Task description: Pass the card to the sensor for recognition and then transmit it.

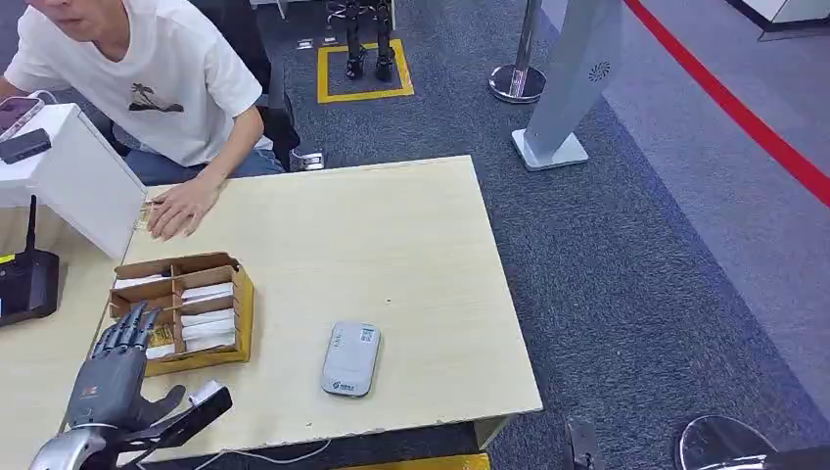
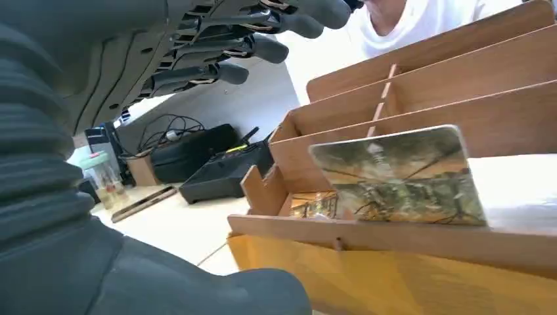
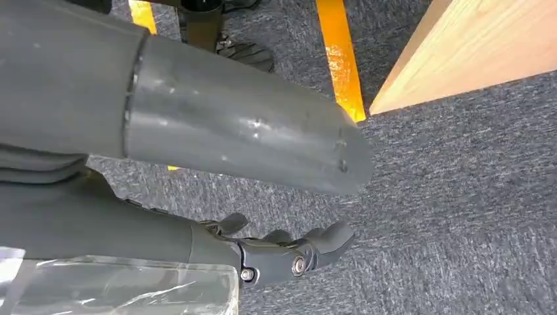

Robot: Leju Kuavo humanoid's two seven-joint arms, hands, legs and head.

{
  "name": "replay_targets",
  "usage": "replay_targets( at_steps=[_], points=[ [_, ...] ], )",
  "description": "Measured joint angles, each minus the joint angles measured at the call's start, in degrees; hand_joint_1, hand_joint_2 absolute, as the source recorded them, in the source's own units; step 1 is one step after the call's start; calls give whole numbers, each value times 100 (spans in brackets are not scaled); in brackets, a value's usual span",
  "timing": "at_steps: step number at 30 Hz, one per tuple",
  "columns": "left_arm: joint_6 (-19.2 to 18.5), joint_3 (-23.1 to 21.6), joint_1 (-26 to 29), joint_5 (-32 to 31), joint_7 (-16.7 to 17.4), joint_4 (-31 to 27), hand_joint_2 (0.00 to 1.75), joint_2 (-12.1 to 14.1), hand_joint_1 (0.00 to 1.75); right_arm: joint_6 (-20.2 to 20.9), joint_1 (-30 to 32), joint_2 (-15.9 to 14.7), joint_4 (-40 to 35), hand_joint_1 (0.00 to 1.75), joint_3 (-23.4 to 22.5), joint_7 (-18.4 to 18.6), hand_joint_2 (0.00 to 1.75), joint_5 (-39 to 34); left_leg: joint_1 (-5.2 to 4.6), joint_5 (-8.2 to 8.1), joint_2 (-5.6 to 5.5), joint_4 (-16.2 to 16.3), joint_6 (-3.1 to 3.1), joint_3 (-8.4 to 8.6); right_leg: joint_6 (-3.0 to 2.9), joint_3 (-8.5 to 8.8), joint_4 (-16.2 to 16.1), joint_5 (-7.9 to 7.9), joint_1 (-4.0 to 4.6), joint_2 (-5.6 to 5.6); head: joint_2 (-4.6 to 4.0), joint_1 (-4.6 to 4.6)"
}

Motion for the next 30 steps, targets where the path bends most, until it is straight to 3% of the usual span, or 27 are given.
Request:
replay_targets(
  at_steps=[8,18,30],
  points=[
    [-15,-57,-84,26,-9,68,175,-9,0,0,-3,0,2,0,33,11,0,7,0,0,0,0,0,0,0,0,0,0,0,1,0,0],
    [-317,-79,-384,487,-188,260,175,0,0,2,-40,2,2,0,103,52,0,15,0,2,0,0,-3,0,-1,0,1,2,0,1,0,2],
    [-485,-114,-450,627,-177,315,175,229,0,0,-54,2,4,0,107,72,0,5,0,2,0,0,-3,0,-2,-1,0,1,0,1,0,0]
  ],
)
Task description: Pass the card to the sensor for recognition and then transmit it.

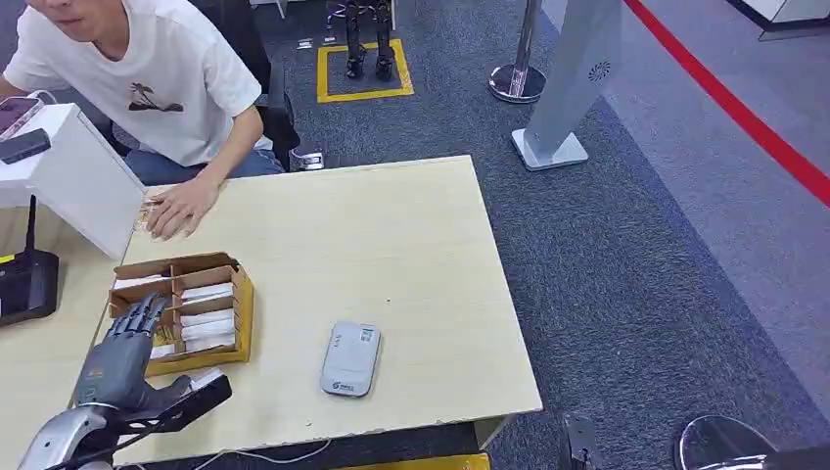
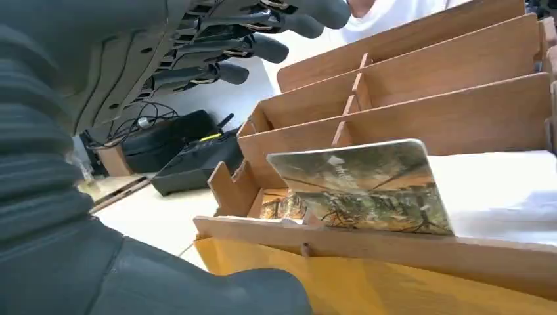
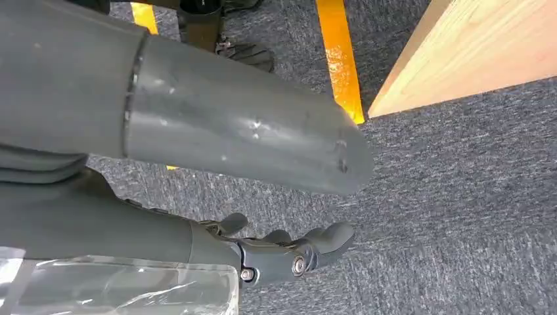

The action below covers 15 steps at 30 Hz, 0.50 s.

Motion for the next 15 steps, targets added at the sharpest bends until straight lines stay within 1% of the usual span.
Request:
replay_targets(
  at_steps=[15],
  points=[
    [-109,-83,-57,79,53,37,175,98,0,-2,-3,0,9,0,22,9,0,-9,0,0,0,0,0,0,0,0,0,0,0,0,0,0]
  ],
)
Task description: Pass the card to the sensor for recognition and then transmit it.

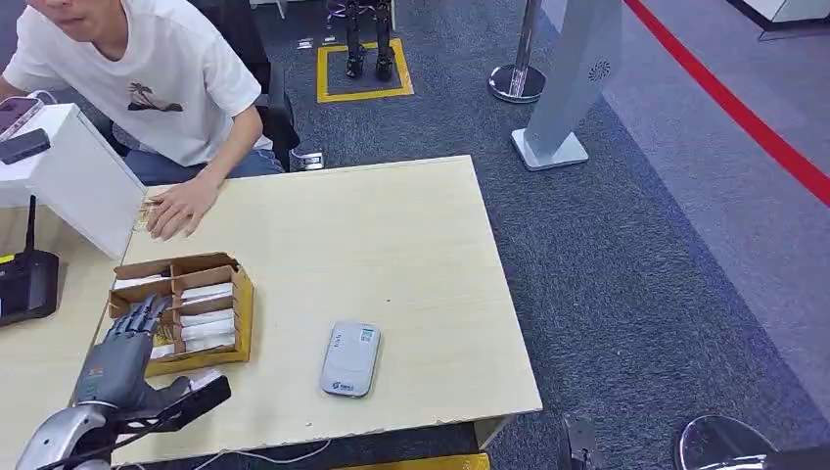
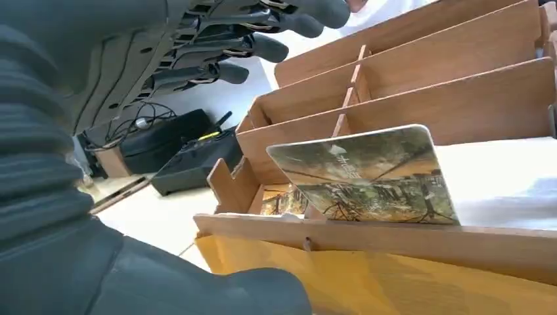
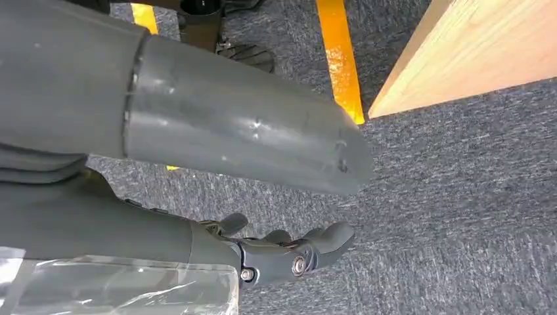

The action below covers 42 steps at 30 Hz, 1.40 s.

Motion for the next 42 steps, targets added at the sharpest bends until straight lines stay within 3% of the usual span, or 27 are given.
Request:
replay_targets(
  at_steps=[26,27,29,42],
  points=[
    [9,-103,-47,72,55,181,175,-66,0,0,-2,15,7,0,22,7,0,-15,0,0,0,0,0,0,0,0,0,0,0,0,-2,2],
    [9,-103,-47,72,55,181,175,-66,166,0,-2,15,9,0,22,7,0,-15,0,0,0,0,0,0,0,0,0,0,0,0,0,2],
    [15,-103,-47,72,55,181,175,-66,175,0,-2,15,11,0,22,7,0,-17,0,0,0,0,0,0,0,0,0,0,0,0,0,2],
    [256,-109,-43,-133,63,177,175,-96,175,0,5,24,20,0,22,0,0,-50,0,0,0,0,0,0,0,0,0,0,0,0,-2,2]
  ],
)
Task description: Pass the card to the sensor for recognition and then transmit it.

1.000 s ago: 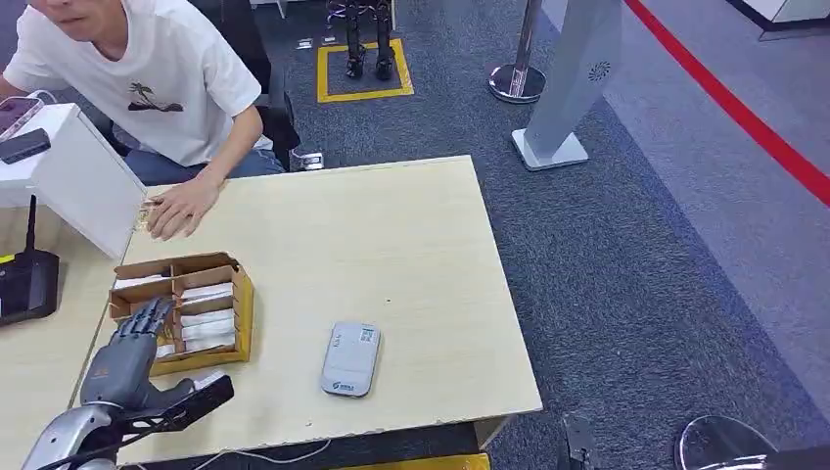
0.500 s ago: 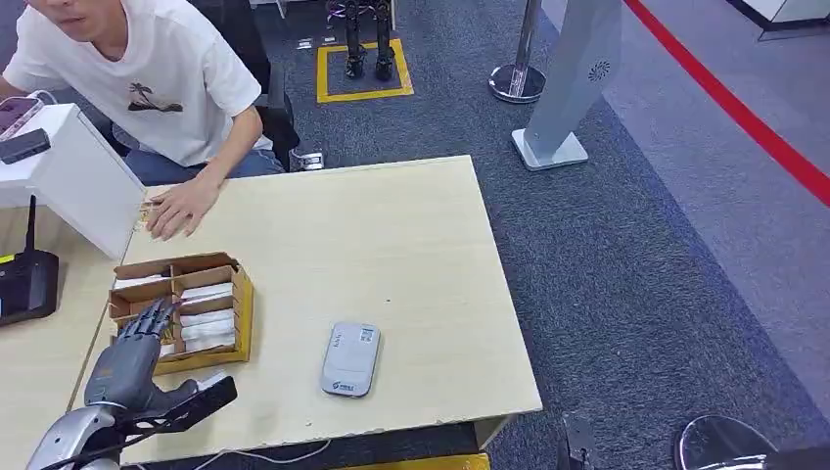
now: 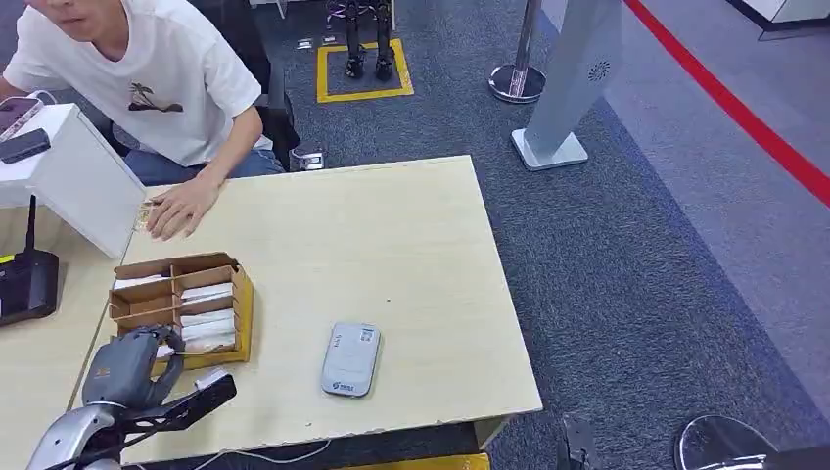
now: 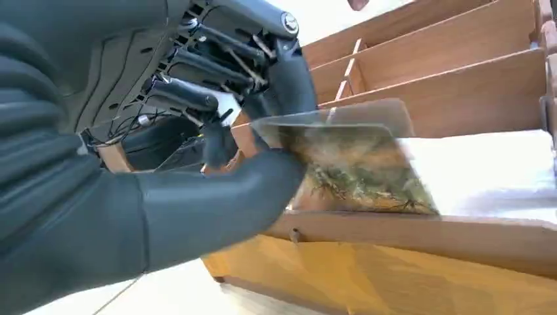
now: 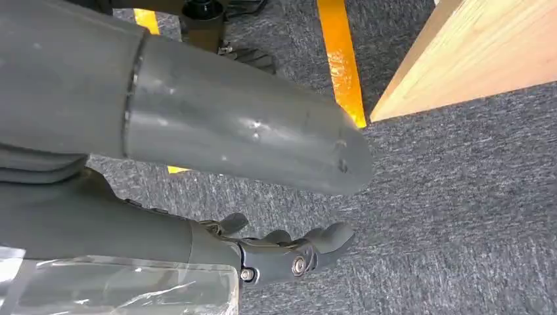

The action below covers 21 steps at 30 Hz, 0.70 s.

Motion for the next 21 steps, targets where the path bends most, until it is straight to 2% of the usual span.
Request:
replay_targets(
  at_steps=[16,21],
  points=[
    [37,0,48,52,-9,-103,175,-4,175,7,30,2,17,0,0,-37,0,-35,0,0,0,0,0,0,0,0,0,0,0,0,2,0],
    [214,2,71,39,-15,-194,175,-17,175,7,39,2,22,0,0,-39,0,-35,0,0,0,0,0,0,0,0,0,0,0,0,2,0]
  ],
)
